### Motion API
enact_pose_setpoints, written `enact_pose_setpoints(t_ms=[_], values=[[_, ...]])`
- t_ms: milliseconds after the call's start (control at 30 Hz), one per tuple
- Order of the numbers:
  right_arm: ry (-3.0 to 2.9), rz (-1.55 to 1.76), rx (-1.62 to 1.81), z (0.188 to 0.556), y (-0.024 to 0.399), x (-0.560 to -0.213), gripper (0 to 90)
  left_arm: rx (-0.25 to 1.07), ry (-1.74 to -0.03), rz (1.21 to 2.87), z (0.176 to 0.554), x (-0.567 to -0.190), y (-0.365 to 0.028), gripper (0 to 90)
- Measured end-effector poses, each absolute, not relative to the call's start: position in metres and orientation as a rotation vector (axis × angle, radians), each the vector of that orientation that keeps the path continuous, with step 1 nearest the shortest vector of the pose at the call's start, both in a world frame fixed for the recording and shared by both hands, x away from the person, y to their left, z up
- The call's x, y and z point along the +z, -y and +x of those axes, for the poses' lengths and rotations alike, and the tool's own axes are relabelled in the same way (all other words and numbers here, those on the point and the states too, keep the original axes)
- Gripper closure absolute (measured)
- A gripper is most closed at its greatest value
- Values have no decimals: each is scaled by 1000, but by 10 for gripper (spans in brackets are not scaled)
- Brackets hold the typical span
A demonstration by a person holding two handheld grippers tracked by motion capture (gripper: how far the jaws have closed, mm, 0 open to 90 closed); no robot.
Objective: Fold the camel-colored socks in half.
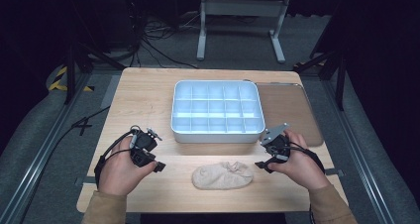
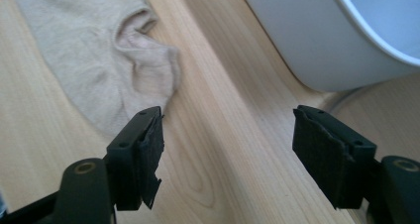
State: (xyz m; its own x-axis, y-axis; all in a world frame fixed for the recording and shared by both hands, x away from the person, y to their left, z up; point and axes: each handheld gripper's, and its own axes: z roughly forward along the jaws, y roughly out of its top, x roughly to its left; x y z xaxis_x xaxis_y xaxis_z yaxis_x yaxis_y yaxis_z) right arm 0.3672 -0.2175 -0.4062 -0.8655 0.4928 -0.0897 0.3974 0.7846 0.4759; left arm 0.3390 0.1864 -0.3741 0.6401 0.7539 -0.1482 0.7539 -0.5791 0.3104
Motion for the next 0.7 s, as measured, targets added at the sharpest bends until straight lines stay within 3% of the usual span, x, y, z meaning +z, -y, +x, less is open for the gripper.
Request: enact_pose_setpoints(t_ms=[67, 133, 167, 333, 700], values=[[-2694, 751, 747, 366, 222, -410, 302, -33, -1164, 2524, 339, -376, -184, 470], [-2714, 760, 764, 364, 228, -411, 401, -60, -1095, 2537, 337, -377, -179, 481], [-2717, 785, 794, 363, 230, -411, 408, -61, -1072, 2540, 336, -376, -175, 484], [-2684, 916, 980, 358, 235, -413, 388, 7, -970, 2557, 334, -369, -166, 532], [-2635, 980, 993, 353, 239, -412, 420, 2, -917, 2497, 322, -356, -154, 464]])
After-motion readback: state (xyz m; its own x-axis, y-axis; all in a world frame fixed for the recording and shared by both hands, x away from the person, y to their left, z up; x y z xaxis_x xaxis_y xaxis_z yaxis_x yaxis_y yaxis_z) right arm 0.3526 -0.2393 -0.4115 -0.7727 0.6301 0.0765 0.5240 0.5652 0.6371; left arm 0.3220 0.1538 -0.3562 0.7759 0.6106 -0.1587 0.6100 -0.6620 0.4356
